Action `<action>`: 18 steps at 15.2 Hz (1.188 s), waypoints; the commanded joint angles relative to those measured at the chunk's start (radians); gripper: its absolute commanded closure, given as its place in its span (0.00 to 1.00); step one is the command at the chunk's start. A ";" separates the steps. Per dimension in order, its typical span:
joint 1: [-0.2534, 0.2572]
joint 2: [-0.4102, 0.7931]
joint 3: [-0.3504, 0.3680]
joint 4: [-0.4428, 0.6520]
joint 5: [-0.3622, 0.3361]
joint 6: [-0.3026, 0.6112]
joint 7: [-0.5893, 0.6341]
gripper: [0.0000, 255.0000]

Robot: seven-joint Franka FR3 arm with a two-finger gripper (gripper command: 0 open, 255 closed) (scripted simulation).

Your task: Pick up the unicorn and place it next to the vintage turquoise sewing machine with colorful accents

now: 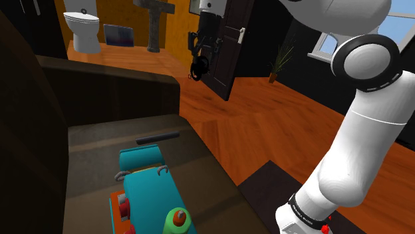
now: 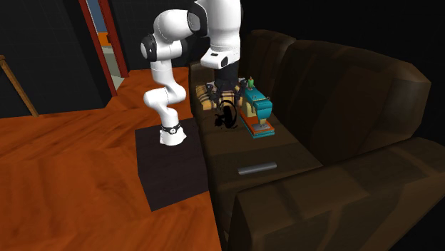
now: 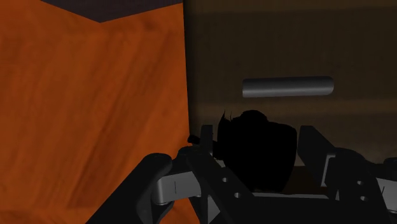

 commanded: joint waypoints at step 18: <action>0.052 -0.217 0.045 -0.128 0.041 -0.075 0.114 1.00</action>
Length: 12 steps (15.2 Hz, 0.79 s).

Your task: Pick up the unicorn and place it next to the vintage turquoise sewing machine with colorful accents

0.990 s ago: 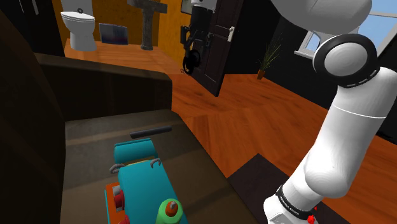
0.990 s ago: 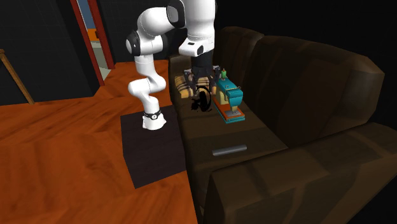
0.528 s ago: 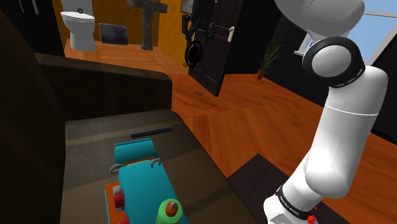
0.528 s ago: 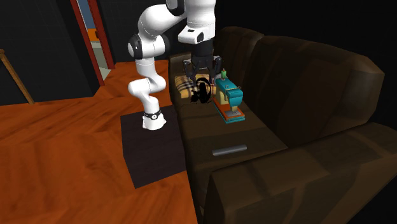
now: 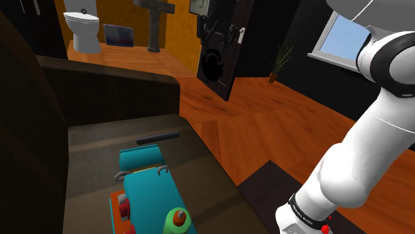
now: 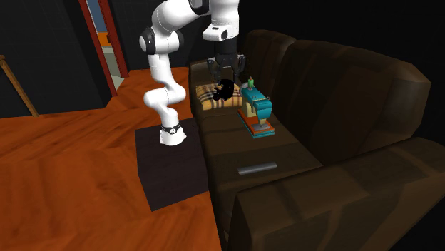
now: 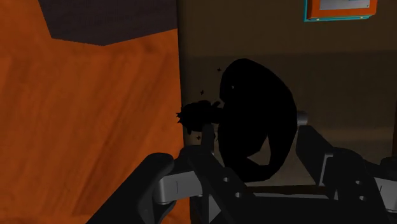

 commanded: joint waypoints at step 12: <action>0.087 -0.360 0.104 -0.375 0.109 0.051 0.190 1.00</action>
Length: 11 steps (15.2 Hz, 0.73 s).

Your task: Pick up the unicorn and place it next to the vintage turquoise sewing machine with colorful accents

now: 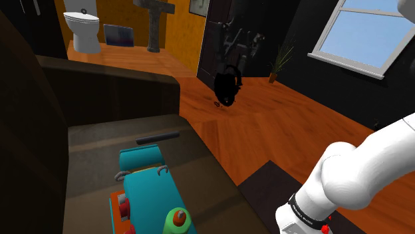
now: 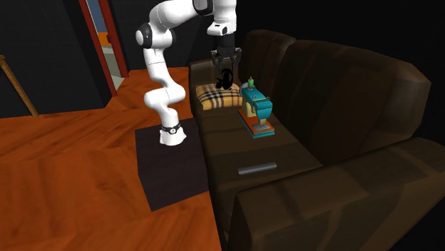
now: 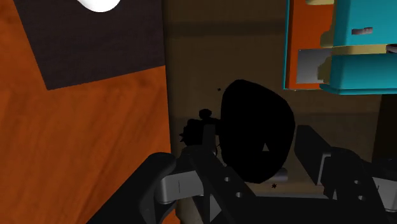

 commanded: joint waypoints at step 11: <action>0.085 -0.210 0.140 -0.135 0.134 -0.017 0.225 1.00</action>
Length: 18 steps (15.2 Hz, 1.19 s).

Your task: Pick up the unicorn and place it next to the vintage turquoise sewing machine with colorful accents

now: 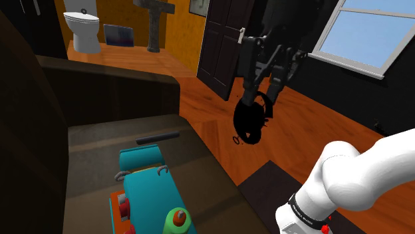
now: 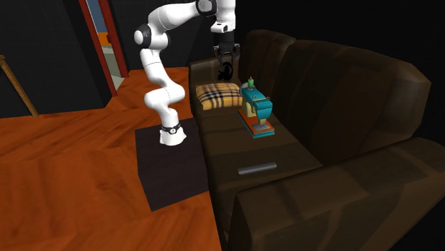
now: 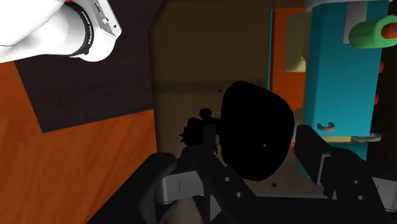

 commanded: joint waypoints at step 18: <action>0.083 -0.154 0.196 -0.110 0.169 0.053 0.244 1.00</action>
